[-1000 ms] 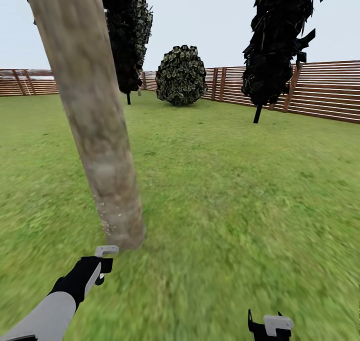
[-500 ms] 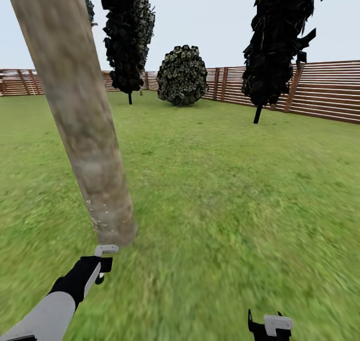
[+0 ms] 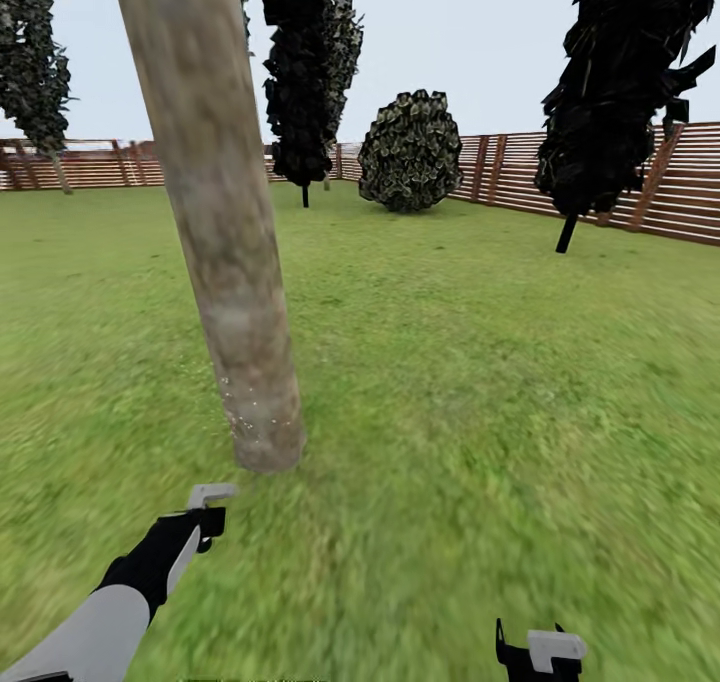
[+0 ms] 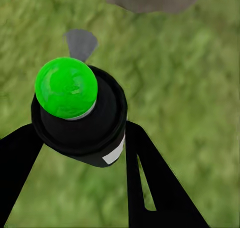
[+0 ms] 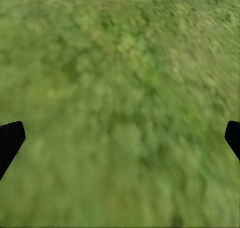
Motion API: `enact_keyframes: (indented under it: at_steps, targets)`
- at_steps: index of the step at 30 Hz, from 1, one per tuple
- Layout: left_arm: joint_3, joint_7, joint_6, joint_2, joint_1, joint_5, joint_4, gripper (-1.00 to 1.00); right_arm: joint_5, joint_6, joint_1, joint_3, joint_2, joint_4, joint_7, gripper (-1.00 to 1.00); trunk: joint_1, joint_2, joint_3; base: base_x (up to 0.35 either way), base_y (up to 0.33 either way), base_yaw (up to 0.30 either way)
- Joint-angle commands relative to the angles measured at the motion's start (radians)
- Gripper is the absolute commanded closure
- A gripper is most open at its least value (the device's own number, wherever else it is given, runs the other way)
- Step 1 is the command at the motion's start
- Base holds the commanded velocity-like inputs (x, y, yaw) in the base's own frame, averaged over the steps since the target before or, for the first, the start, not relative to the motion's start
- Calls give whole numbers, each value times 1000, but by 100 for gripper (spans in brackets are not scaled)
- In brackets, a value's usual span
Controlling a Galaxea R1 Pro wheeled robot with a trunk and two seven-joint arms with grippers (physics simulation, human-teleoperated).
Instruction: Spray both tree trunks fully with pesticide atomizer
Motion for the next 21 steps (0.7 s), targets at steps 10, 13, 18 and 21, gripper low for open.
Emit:
enact_keyframes:
  at_steps: [10,13,18,21]
  targets:
    - [-27,-12,260,-55,-109,-13,-40,100,0,0,0,0,-1,0,0,-100,0,0,0,0,0,51]
    - [-60,-13,271,-51,-105,-18,-91,100,0,0,0,0,-1,0,0,-100,0,0,0,6,-9,0]
    - [-65,-13,278,-49,-103,-20,-183,100,0,0,0,0,-1,0,0,-100,0,0,0,99,-177,77]
    - [-66,-13,279,-53,-103,-20,-189,100,0,0,0,0,-1,0,0,-100,0,0,0,135,-238,228]
